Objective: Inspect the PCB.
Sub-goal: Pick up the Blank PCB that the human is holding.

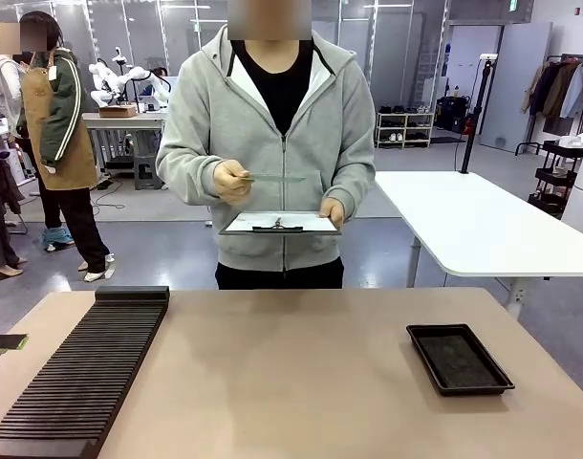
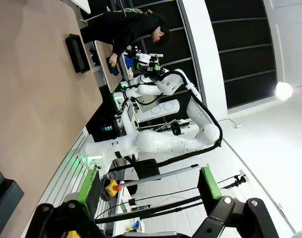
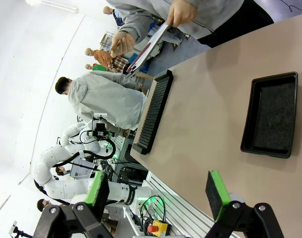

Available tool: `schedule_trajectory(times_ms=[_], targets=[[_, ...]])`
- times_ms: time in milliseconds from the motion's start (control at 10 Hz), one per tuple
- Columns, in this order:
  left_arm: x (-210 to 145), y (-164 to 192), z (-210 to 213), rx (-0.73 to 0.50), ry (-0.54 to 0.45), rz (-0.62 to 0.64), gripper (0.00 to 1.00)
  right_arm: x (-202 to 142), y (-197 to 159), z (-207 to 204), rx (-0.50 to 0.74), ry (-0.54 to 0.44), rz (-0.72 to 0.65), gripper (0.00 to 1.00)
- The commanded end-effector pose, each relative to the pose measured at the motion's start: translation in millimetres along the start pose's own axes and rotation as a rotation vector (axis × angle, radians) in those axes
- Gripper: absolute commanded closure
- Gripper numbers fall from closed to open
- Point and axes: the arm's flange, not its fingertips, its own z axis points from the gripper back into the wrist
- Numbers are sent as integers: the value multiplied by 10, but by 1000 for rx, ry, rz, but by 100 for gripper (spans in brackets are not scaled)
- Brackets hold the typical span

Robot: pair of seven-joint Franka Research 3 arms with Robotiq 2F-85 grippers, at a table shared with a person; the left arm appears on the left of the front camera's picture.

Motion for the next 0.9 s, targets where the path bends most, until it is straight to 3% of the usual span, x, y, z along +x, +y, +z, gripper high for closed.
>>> schedule_trajectory(times_ms=[0,800], targets=[[6,-1,0,2,6,-1,0,-4,17,9,5,-3,5,0],[6,-1,0,2,6,-1,0,-4,17,9,5,-3,5,0]])
